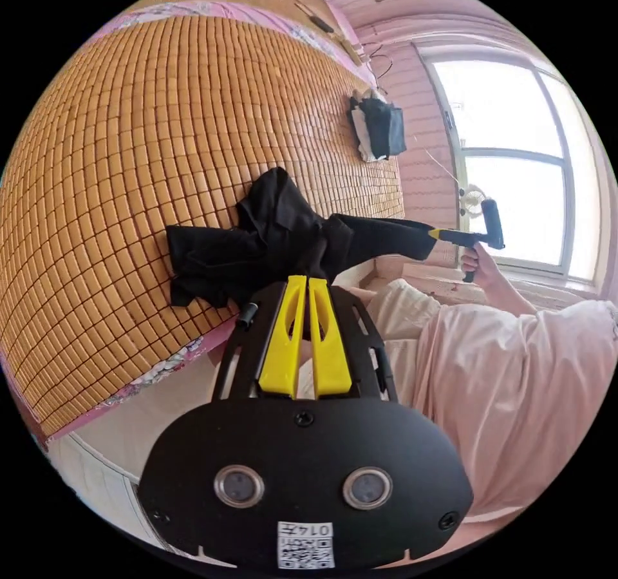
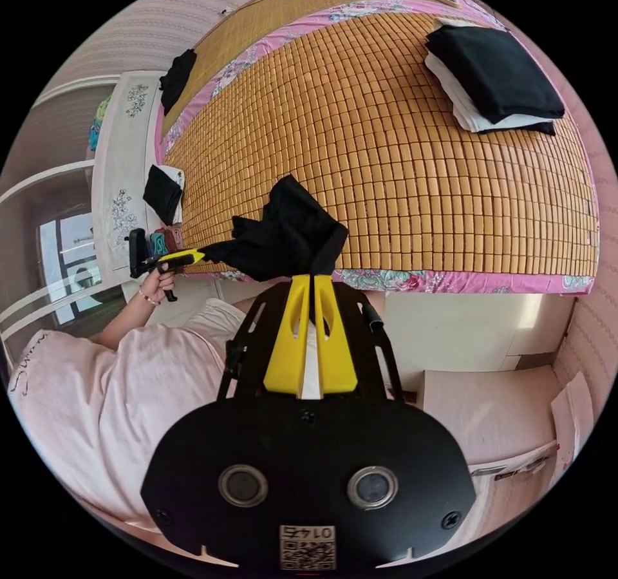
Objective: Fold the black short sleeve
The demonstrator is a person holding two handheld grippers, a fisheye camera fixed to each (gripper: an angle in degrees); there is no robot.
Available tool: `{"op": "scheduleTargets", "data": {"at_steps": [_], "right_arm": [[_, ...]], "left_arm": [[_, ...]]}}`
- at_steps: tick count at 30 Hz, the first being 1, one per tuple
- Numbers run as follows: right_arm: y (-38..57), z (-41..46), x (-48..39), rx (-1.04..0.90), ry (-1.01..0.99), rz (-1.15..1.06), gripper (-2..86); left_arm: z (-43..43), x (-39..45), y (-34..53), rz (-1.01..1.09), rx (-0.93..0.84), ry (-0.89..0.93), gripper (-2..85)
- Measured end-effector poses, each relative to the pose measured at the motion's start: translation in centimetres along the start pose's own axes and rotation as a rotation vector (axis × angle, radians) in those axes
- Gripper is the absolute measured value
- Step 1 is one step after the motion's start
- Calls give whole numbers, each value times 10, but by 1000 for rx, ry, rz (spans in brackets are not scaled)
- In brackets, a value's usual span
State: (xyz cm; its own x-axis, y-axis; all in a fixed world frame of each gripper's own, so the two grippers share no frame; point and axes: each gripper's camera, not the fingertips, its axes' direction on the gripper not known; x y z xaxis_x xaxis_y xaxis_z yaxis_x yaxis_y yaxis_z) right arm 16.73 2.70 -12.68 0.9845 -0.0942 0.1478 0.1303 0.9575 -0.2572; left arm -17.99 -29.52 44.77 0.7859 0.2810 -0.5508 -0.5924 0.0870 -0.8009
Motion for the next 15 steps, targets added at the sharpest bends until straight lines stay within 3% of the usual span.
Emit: {"op": "scheduleTargets", "data": {"at_steps": [6, 15], "right_arm": [[20, -10, 33, -12, -103, 53, 4], [47, 17, 68, -131, -130, 118, 3]], "left_arm": [[-75, -7, 120, -117, 276, 49, -10], [-27, -38, 189, -314, 319, 82, -10]]}}
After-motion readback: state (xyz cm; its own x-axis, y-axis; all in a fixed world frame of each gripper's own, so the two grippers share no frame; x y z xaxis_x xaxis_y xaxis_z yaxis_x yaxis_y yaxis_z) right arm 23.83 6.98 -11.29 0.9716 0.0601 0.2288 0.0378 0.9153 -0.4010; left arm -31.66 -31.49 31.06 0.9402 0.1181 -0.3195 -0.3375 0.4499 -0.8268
